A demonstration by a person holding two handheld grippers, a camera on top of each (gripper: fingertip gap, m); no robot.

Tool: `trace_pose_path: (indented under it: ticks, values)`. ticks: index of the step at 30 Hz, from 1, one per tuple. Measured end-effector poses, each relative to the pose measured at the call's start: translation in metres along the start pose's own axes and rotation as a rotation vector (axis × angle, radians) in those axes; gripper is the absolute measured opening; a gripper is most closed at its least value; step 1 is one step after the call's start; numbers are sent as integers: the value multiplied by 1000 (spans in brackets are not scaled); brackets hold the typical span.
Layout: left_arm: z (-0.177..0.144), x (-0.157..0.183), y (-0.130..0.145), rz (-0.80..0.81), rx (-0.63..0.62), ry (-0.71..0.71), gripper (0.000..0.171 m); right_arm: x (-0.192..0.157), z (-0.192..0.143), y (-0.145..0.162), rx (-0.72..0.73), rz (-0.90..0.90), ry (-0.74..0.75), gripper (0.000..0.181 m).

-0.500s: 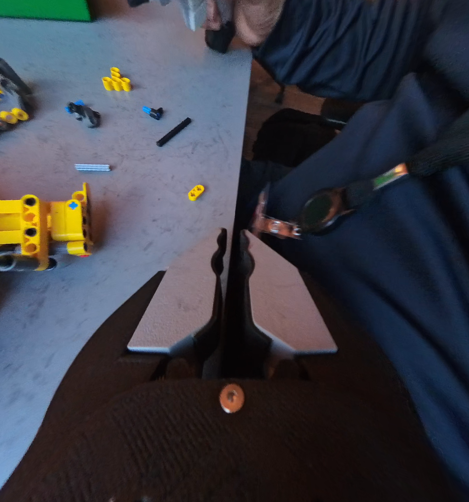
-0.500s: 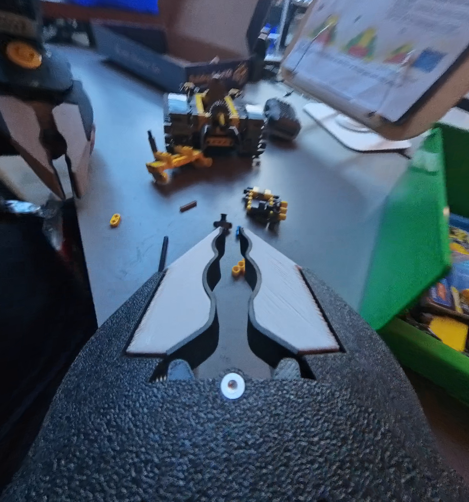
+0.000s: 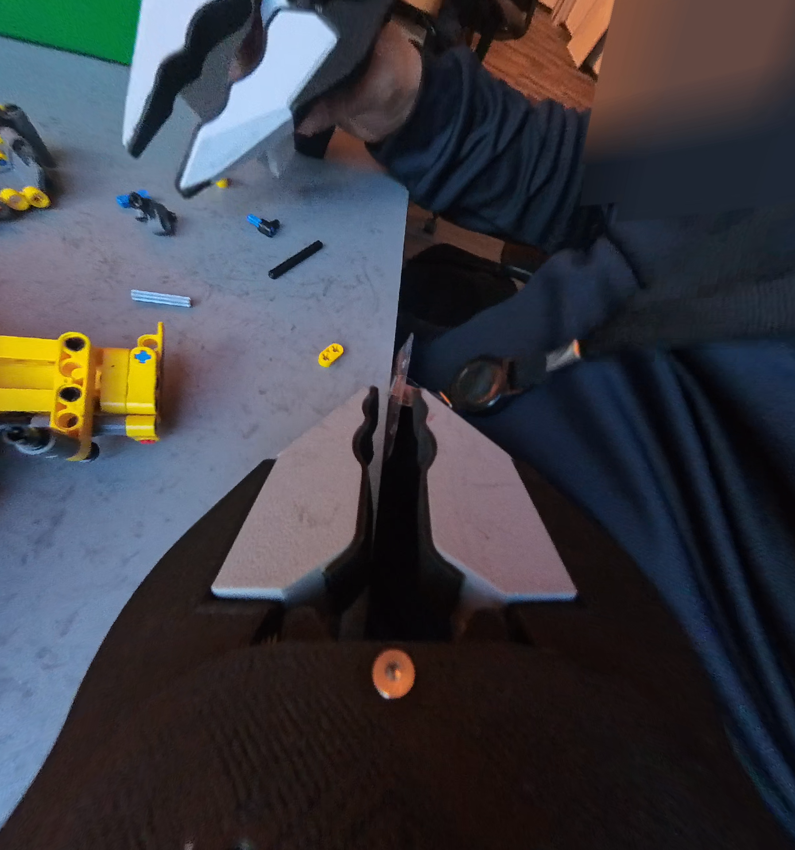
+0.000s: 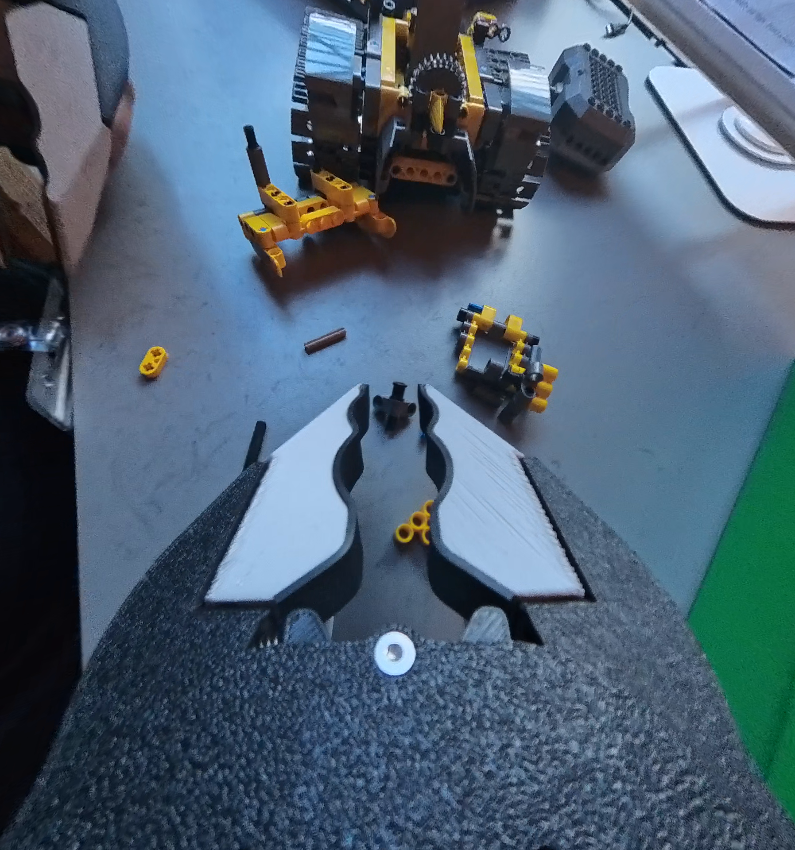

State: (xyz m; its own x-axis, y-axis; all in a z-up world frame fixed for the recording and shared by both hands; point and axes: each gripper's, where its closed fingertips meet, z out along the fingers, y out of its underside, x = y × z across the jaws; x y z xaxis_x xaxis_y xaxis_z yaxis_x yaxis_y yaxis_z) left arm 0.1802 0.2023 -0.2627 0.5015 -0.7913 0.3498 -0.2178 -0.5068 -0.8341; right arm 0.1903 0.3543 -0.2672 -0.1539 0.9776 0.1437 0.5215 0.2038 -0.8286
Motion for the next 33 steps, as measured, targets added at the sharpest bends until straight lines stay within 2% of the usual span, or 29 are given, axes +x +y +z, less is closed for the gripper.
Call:
trace_pose_path:
  ticks: [5,6,9,12,16,18,21,23,27,31,33]
  values:
    - [-5,-10,-24,-25,82,-69,11,1,14,11,-110,14,-4,19]
    - [-5,-14,-28,-16,86,-101,10,1,16,13,-126,15,-8,9]
    - [-2,-27,-32,-16,65,-185,10,2,15,11,-119,15,0,7]
    - [1,-37,-37,-1,29,-254,15,-8,6,-6,-22,71,-11,7]
    - [-1,-40,-75,81,137,-320,28,-40,-19,-56,281,219,-127,7]
    - [3,-32,-94,126,197,-306,29,-45,-31,-72,402,308,-151,7]
    - [12,-27,-104,184,220,-328,25,-54,-50,-91,579,432,-228,7]
    - [14,-23,-107,206,229,-327,20,-54,-52,-91,601,466,-225,7]
    - [9,-21,-107,200,254,-316,15,-55,-44,-82,571,414,-137,7]
    - [9,-22,-103,107,266,-237,16,-59,-39,-85,544,280,-51,6]
    - [8,-24,-103,83,285,-192,10,-63,-40,-86,541,209,-15,6]
